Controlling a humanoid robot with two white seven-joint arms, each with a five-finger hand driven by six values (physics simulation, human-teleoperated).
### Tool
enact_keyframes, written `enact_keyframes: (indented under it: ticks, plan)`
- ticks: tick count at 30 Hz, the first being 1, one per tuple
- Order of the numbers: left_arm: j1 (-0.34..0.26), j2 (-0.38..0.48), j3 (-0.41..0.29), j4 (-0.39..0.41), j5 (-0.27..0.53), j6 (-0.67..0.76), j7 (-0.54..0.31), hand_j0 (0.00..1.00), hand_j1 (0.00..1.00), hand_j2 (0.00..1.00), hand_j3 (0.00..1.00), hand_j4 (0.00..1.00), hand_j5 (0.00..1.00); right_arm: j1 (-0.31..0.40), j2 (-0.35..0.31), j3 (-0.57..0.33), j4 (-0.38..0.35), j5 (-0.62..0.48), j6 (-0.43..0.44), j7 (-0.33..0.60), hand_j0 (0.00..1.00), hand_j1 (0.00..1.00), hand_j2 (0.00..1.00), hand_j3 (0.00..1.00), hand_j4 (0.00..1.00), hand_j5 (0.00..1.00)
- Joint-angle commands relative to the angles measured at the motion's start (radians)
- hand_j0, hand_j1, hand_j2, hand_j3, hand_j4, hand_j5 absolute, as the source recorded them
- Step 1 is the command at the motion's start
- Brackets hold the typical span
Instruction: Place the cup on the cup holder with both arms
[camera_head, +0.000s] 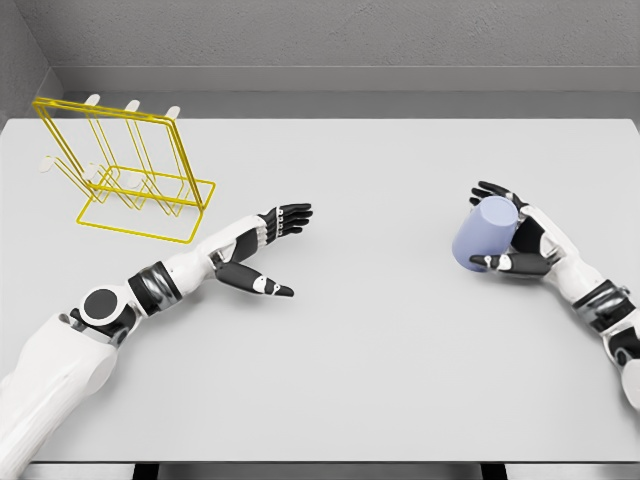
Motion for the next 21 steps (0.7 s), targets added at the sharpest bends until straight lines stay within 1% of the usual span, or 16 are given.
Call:
enact_keyframes:
  ticks: [1, 5, 7, 9, 11, 18, 21]
  plan:
    - [0.000, 0.002, 0.000, -0.001, 0.008, 0.000, 0.000, 1.00, 1.00, 1.00, 1.00, 1.00, 1.00, -0.001, 0.007, 0.000, 0.001, -0.004, 0.000, 0.000, 0.88, 0.88, 0.88, 0.88, 0.88, 0.88]
    - [0.002, 0.002, 0.000, -0.001, 0.008, 0.000, 0.000, 1.00, 1.00, 1.00, 1.00, 1.00, 1.00, -0.001, 0.014, 0.000, 0.008, -0.004, 0.000, 0.000, 0.77, 0.77, 0.77, 0.77, 0.77, 0.77]
    - [0.002, 0.002, 0.000, -0.001, 0.008, 0.000, 0.000, 1.00, 1.00, 1.00, 1.00, 1.00, 1.00, -0.001, 0.014, 0.001, 0.010, -0.004, 0.000, 0.000, 0.75, 0.75, 0.75, 0.75, 0.75, 0.75]
    - [0.000, 0.002, 0.000, -0.001, 0.008, 0.000, 0.000, 1.00, 1.00, 1.00, 1.00, 1.00, 1.00, -0.001, 0.014, 0.000, 0.010, -0.004, -0.001, 0.000, 0.75, 0.75, 0.75, 0.75, 0.75, 0.75]
    - [0.002, 0.002, 0.000, -0.001, 0.008, 0.000, 0.000, 1.00, 1.00, 1.00, 1.00, 1.00, 1.00, -0.004, 0.014, 0.000, 0.008, -0.002, -0.005, 0.000, 0.72, 0.72, 0.72, 0.72, 0.72, 0.72]
    - [0.000, 0.002, 0.000, -0.001, 0.010, 0.000, 0.000, 1.00, 1.00, 1.00, 1.00, 1.00, 1.00, -0.014, 0.011, 0.000, -0.010, 0.014, -0.005, 0.000, 0.73, 0.73, 0.73, 0.73, 0.73, 0.73]
    - [0.000, 0.000, 0.000, 0.001, 0.008, 0.000, 0.000, 1.00, 1.00, 1.00, 1.00, 1.00, 1.00, -0.015, 0.003, 0.000, -0.039, 0.014, -0.005, 0.000, 0.73, 0.73, 0.73, 0.73, 0.73, 0.73]
